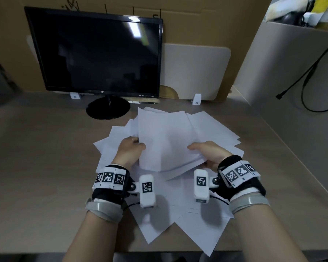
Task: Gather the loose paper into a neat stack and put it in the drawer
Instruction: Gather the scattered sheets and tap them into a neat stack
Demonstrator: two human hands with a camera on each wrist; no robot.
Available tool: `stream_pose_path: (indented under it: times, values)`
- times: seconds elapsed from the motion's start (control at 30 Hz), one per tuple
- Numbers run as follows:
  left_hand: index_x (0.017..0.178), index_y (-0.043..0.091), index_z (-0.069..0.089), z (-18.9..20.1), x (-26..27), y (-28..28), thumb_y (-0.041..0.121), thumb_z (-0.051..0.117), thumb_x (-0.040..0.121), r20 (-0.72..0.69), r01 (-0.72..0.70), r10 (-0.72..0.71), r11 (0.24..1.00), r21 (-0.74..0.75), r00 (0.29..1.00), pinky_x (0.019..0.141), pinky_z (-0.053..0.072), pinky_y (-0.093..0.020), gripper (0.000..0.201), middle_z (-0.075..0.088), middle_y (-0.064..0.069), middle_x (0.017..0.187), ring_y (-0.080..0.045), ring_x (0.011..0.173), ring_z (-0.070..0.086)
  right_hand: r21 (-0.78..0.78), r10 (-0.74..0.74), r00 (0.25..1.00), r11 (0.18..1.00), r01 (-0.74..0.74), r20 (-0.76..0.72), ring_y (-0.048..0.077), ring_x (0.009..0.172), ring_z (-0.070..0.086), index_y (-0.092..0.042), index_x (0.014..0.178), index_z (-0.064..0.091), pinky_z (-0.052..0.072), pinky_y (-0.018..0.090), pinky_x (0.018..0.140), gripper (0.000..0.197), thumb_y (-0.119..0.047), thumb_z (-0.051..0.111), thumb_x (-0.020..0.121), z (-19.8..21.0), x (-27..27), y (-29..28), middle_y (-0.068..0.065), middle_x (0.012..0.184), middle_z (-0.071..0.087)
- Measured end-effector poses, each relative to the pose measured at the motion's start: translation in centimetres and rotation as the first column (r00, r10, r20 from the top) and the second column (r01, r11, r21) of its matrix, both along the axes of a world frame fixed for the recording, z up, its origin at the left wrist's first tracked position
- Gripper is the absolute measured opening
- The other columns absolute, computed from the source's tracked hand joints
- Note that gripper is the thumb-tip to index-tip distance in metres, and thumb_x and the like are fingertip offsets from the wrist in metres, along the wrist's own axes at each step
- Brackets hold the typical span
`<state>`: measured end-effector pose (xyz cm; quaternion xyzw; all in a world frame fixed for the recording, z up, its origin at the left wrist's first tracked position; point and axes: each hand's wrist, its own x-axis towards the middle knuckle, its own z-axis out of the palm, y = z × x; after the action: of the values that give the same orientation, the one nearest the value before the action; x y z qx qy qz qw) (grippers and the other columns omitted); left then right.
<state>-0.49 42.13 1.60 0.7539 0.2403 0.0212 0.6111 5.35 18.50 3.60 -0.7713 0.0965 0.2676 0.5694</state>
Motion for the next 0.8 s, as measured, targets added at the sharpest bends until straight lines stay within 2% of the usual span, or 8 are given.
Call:
stream_pose_path:
  times: [0.1, 0.2, 0.4, 0.47, 0.53, 0.63, 0.77, 0.8]
  values:
    - [0.102, 0.003, 0.073, -0.2, -0.1, 0.4, -0.002, 0.056, 0.089, 0.015, -0.008, 0.008, 0.999, -0.042, 1.0, 0.085, 0.051, -0.033, 0.022, 0.075, -0.014, 0.107, -0.034, 0.102, 0.069, 0.075, 0.013, 0.999, 0.997, -0.01, -0.035, 0.039, 0.095, 0.07, -0.004, 0.124, 0.06, 0.061, 0.042, 0.07, 0.053, -0.027, 0.076, 0.079, 0.5, -0.7, 0.7, 0.023, 0.124, 0.062]
    - [0.101, 0.006, 0.072, -0.1, -0.3, 0.7, -0.001, 0.056, 0.09, 0.0, -0.005, 0.005, 0.998, -0.058, 1.0, 0.076, 0.047, -0.028, 0.02, 0.072, -0.009, 0.101, -0.028, 0.093, 0.065, 0.18, 0.032, 0.997, 0.984, -0.018, -0.076, 0.036, 0.087, 0.072, -0.007, 0.117, 0.065, 0.059, 0.05, 0.084, 0.042, -0.033, 0.074, 0.086, 0.6, -1.2, 1.5, 0.019, 0.104, 0.073]
    - [0.108, 0.006, 0.07, 0.4, -1.0, 1.0, 0.003, 0.057, 0.093, -0.003, -0.026, 0.026, 0.99, -0.137, 1.0, 0.079, 0.047, -0.029, 0.02, 0.072, -0.007, 0.111, -0.03, 0.105, 0.066, 0.188, -0.006, 0.997, 0.982, 0.02, -0.078, 0.039, 0.09, 0.069, 0.0, 0.124, 0.059, 0.059, 0.051, 0.081, 0.03, -0.002, 0.059, 0.094, -0.5, -1.5, 2.6, 0.023, 0.111, 0.069]
    - [0.106, 0.012, 0.066, 0.6, -1.6, 1.0, 0.009, 0.06, 0.094, 0.0, -0.067, 0.068, 0.981, -0.181, 0.998, 0.091, 0.047, -0.032, 0.013, 0.066, 0.001, 0.11, -0.025, 0.107, 0.062, 0.174, -0.002, 1.0, 0.985, 0.004, -0.012, 0.038, 0.1, 0.068, -0.007, 0.127, 0.059, 0.055, 0.055, 0.089, 0.038, 0.004, 0.056, 0.091, -0.8, -1.3, 2.4, 0.019, 0.114, 0.069]
    - [0.119, 0.015, 0.061, 0.8, -2.0, 1.0, 0.025, 0.071, 0.084, 0.002, -0.1, 0.104, 0.968, -0.23, 0.995, 0.108, 0.046, -0.042, 0.038, 0.063, 0.001, 0.119, -0.028, 0.117, 0.062, 0.204, 0.003, 0.998, 0.979, -0.016, 0.064, 0.038, 0.107, 0.067, -0.014, 0.129, 0.06, 0.053, 0.057, 0.093, 0.046, 0.006, 0.056, 0.087, -0.6, -1.2, 2.0, 0.013, 0.117, 0.071]
    - [0.138, 0.015, 0.055, 0.3, -1.8, 0.9, 0.047, 0.078, 0.065, 0.025, -0.069, 0.083, 0.938, -0.341, 0.996, 0.104, 0.051, -0.054, 0.083, 0.07, -0.006, 0.125, -0.032, 0.113, 0.068, 0.291, -0.014, 0.989, 0.956, -0.03, 0.149, 0.037, 0.11, 0.066, -0.013, 0.129, 0.06, 0.051, 0.056, 0.097, 0.048, 0.011, 0.052, 0.088, 0.2, -1.3, 0.9, 0.012, 0.12, 0.07]
    - [0.13, 0.012, 0.063, 2.1, -1.8, -0.5, 0.039, 0.08, 0.083, 0.088, -0.011, 0.047, 0.927, -0.375, 0.995, 0.09, 0.06, -0.039, 0.057, 0.078, -0.004, 0.113, -0.023, 0.1, 0.076, 0.419, -0.052, 0.977, 0.907, -0.039, 0.205, 0.034, 0.109, 0.068, -0.012, 0.127, 0.06, 0.054, 0.048, 0.093, 0.04, 0.008, 0.055, 0.093, 0.5, -1.9, -0.7, 0.012, 0.119, 0.071]
    - [0.133, 0.011, 0.06, 2.5, -1.7, -0.7, 0.044, 0.083, 0.08, 0.089, -0.018, 0.053, 0.933, -0.358, 0.995, 0.086, 0.06, -0.036, 0.067, 0.077, -0.003, 0.115, -0.021, 0.1, 0.076, 0.444, -0.067, 0.974, 0.895, -0.037, 0.217, 0.033, 0.107, 0.068, -0.012, 0.126, 0.06, 0.055, 0.045, 0.09, 0.038, 0.007, 0.055, 0.094, 0.7, -2.1, -1.1, 0.011, 0.117, 0.072]
